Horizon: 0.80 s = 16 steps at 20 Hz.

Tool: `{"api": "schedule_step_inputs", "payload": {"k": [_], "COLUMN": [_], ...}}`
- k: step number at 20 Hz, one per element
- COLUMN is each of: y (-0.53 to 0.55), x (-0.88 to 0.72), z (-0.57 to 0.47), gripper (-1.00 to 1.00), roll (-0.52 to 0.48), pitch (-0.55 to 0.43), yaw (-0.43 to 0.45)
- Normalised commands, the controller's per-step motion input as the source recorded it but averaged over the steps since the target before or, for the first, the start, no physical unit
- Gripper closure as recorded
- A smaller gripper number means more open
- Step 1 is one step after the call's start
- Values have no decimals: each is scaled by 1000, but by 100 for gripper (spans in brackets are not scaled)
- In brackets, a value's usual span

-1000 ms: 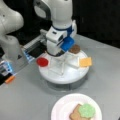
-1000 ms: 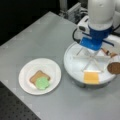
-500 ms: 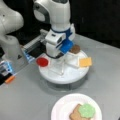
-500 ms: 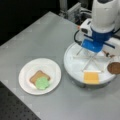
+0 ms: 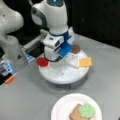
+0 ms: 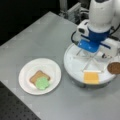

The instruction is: Ingredient selection for cheeseburger or sandwich

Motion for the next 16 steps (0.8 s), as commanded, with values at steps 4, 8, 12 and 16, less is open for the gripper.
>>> {"api": "schedule_step_inputs", "payload": {"k": [4,8,12,16], "y": [-67,-48,-63,-83], "x": [-2,-40,-58,-70], "z": [-150,-92,-81,-99], "gripper": [-100,-100,-100,-100], "roll": [-21,-27,-32,-38], "pitch": [-128,-108,-108,-113], "yaw": [119,122,132,143]}}
